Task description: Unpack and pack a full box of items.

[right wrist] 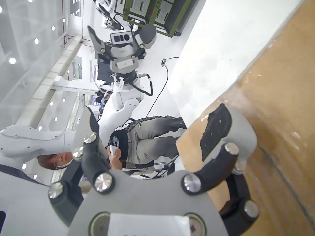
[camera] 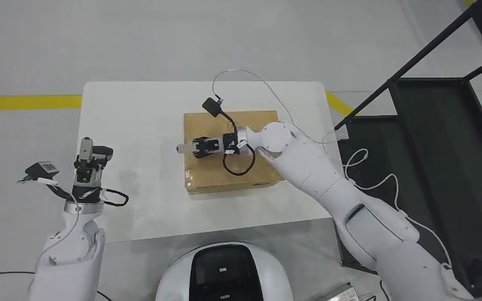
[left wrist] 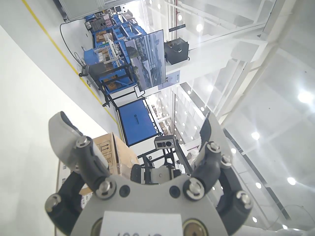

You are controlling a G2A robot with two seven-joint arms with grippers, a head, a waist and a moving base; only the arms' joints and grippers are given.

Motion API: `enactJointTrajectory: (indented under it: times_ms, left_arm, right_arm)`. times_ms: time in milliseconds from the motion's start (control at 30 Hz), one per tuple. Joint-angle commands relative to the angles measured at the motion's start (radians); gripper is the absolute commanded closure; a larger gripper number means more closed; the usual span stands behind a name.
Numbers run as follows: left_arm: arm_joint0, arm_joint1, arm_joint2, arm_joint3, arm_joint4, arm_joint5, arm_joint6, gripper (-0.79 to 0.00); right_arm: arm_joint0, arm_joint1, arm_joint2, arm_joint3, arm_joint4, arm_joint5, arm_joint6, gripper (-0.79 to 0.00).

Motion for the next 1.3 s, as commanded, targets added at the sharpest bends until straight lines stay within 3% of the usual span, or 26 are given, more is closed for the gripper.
enactJointTrajectory:
  times_ms: [0,233,467,900,1267]
  left_arm:
    - [0.000,0.000,0.000,0.000,0.000,0.000,0.000,-0.785]
    - [0.000,0.000,0.000,0.000,0.000,0.000,0.000,-0.785]
    - [0.000,0.000,0.000,0.000,0.000,0.000,0.000,-0.785]
    - [0.000,0.000,0.000,0.000,0.000,0.000,0.000,-0.785]
    - [0.000,0.000,0.000,0.000,0.000,0.000,0.000,-0.785]
  right_arm:
    - [0.015,-0.018,-0.018,0.046,0.009,-0.002,-0.012,-0.785]
    - [0.062,-0.056,-0.046,0.154,-0.047,-0.034,-0.067,-0.785]
    - [0.053,-0.022,0.004,0.164,-0.140,-0.043,-0.066,-0.785]
    - [-0.143,0.105,0.212,-0.208,-0.219,0.084,0.037,-0.785]
    - [-0.241,0.148,0.309,-0.351,-0.241,0.177,0.079,-0.785]
